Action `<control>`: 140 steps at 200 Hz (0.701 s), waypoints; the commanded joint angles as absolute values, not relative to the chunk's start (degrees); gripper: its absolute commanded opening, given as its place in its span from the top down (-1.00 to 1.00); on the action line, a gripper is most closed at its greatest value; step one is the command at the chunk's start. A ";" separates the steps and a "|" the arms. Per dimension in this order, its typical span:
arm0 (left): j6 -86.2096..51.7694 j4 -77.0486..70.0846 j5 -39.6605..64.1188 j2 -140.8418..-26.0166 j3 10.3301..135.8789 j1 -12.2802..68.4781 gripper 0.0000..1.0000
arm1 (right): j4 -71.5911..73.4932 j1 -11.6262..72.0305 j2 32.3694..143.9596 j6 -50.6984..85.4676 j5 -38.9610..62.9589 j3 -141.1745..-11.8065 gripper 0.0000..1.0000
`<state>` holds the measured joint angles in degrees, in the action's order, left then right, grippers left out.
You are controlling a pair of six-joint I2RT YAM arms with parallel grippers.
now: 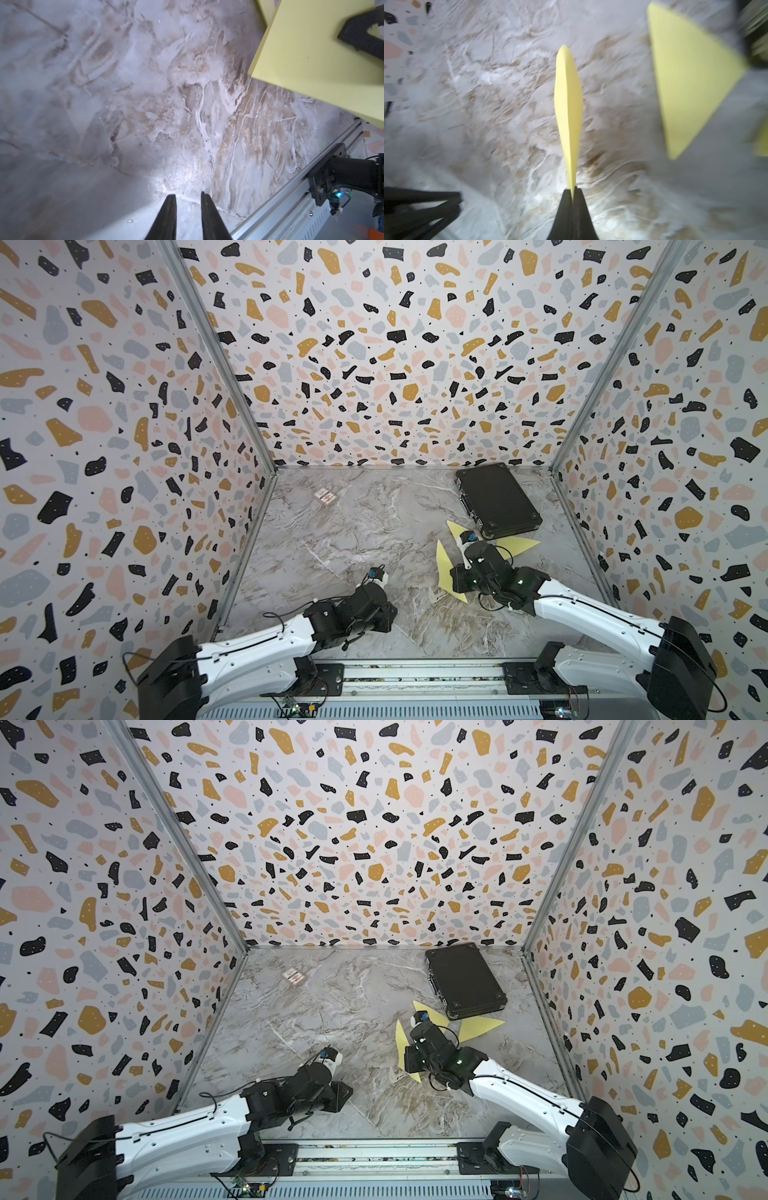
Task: Fold the square paper diagonally
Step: Place the paper at the center of the board.
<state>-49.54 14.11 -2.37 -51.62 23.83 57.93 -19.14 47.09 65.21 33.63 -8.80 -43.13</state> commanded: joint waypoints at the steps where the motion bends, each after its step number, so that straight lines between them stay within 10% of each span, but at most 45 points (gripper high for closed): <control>1: -49.73 20.39 -6.22 -48.42 22.62 58.15 0.49 | -30.50 47.11 67.29 22.93 -26.68 -47.35 1.00; 140: -55.22 30.50 -12.86 -39.50 20.68 58.01 0.56 | -22.47 56.29 95.28 17.27 -30.28 -57.30 1.00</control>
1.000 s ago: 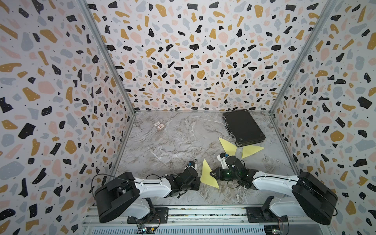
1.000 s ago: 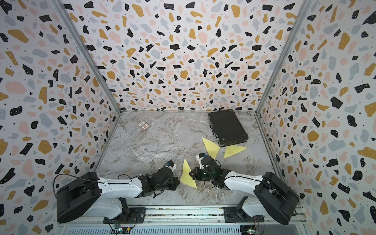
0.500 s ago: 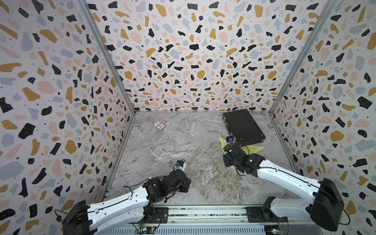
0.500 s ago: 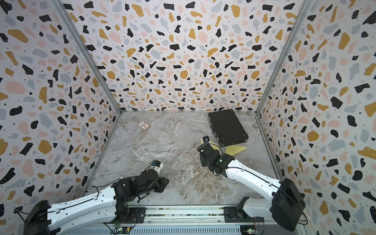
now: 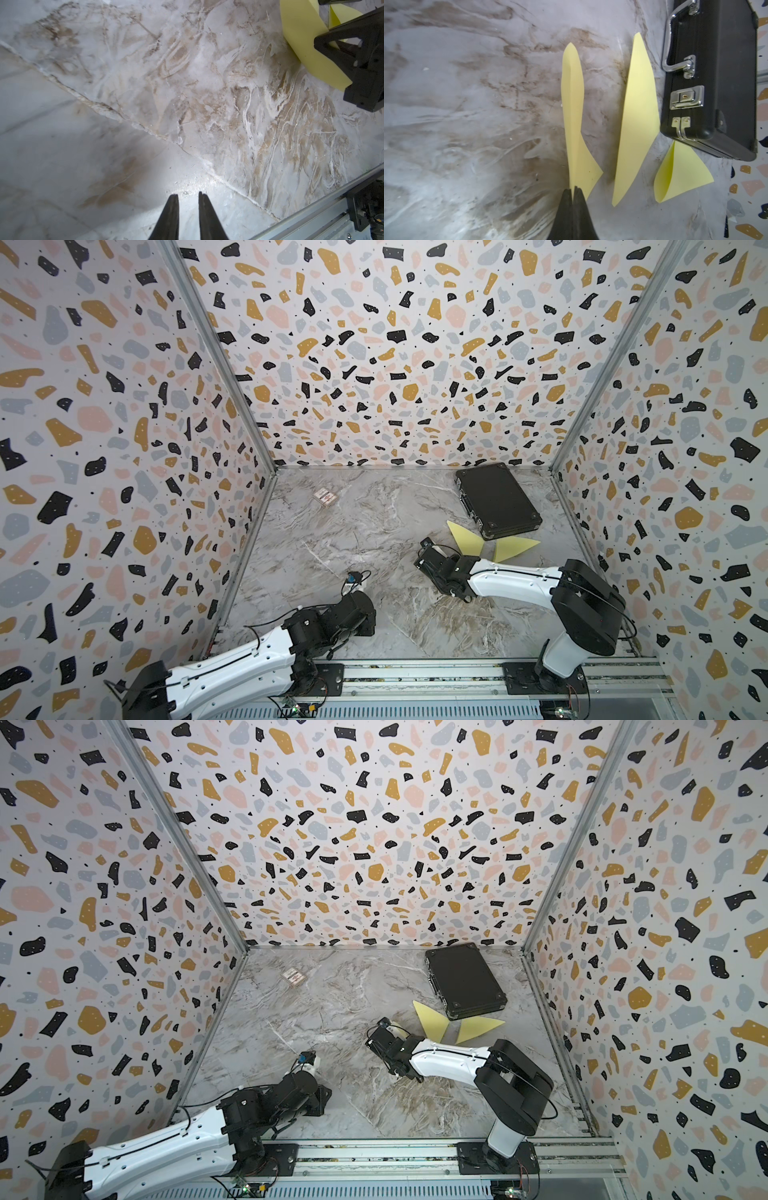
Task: Fold the square paper diagonally
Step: Place the paper at the center of the board.
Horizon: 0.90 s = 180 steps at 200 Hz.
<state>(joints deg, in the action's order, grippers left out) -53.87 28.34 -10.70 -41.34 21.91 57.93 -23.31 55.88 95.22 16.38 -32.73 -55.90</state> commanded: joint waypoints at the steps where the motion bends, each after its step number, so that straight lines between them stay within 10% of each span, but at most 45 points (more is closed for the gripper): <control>1: -55.21 30.50 -12.85 -39.44 20.67 58.01 0.56 | -22.35 56.27 95.32 17.20 -30.22 -57.30 1.00; 180: -55.37 27.11 -12.48 -42.36 19.16 58.01 0.56 | -16.84 51.28 108.72 4.02 -34.72 -65.42 0.95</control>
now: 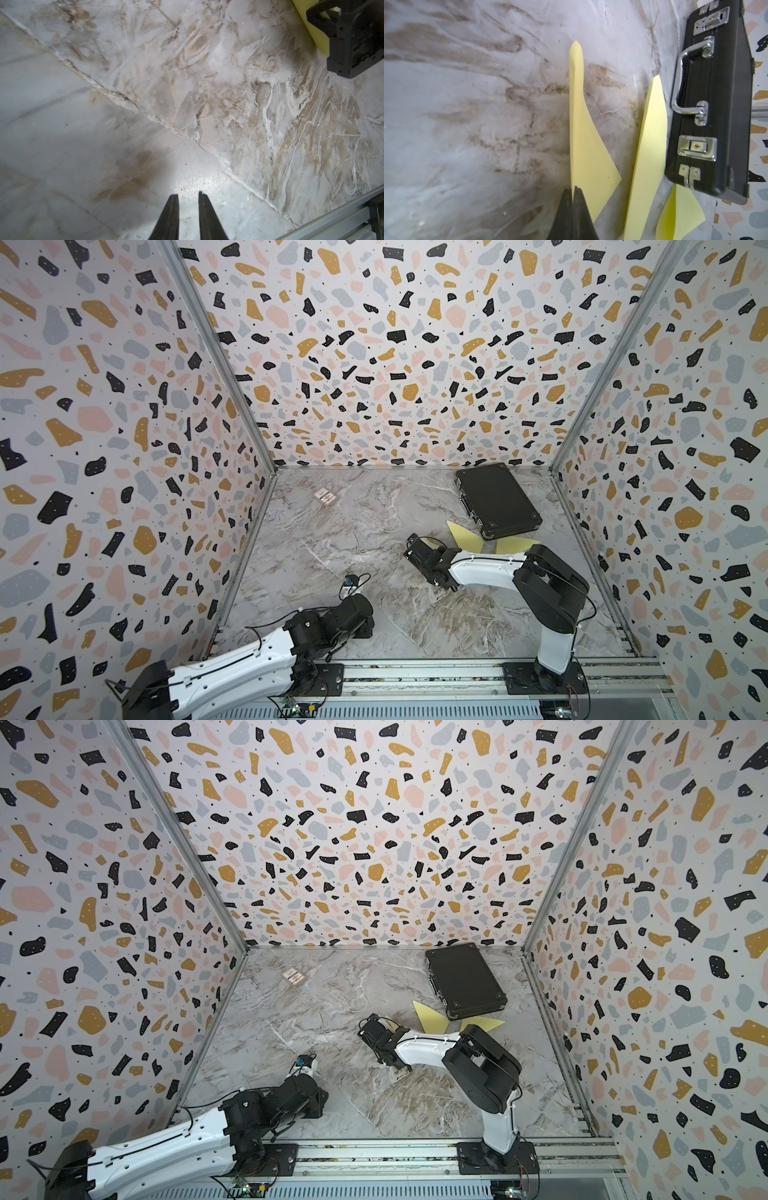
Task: Fold the square paper diagonally
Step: Place the paper at the center of the board.
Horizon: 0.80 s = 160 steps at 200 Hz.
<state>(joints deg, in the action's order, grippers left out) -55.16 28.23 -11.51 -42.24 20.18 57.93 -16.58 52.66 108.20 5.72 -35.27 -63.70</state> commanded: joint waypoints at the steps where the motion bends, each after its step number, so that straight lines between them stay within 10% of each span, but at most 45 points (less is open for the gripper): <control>1: -55.37 27.13 -12.48 -42.32 19.16 58.01 0.56 | -16.90 51.22 108.72 4.03 -34.63 -65.45 0.95; 160: -55.84 27.25 -12.16 -42.71 19.69 58.03 0.56 | -20.60 49.47 107.19 7.02 -33.48 -65.51 0.31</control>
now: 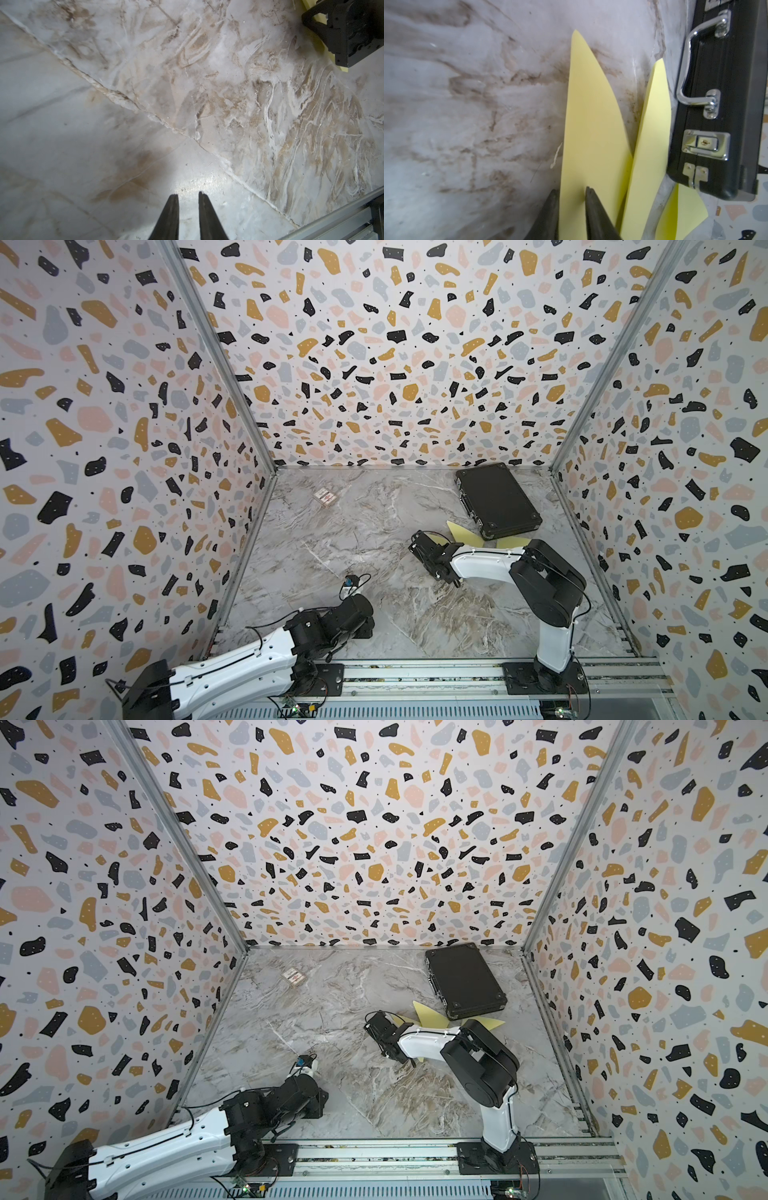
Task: Fold the square paper diagonally
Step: Place the paper at the center of the board.
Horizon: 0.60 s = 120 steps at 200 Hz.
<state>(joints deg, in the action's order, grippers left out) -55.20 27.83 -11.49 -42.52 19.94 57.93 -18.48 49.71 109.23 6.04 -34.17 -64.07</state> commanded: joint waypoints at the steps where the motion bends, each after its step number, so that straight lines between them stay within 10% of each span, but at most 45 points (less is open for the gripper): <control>1: -55.87 27.29 -12.19 -42.71 19.69 58.02 0.56 | -20.63 49.43 107.16 7.07 -33.44 -65.49 0.30; 120: -52.95 30.81 -14.37 -42.70 24.52 58.07 0.39 | -22.30 49.46 95.13 10.54 -19.87 -66.06 0.02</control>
<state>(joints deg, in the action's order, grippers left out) -54.65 29.80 -12.62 -42.61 21.30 57.93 -21.06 49.45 100.73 8.60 -25.04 -65.01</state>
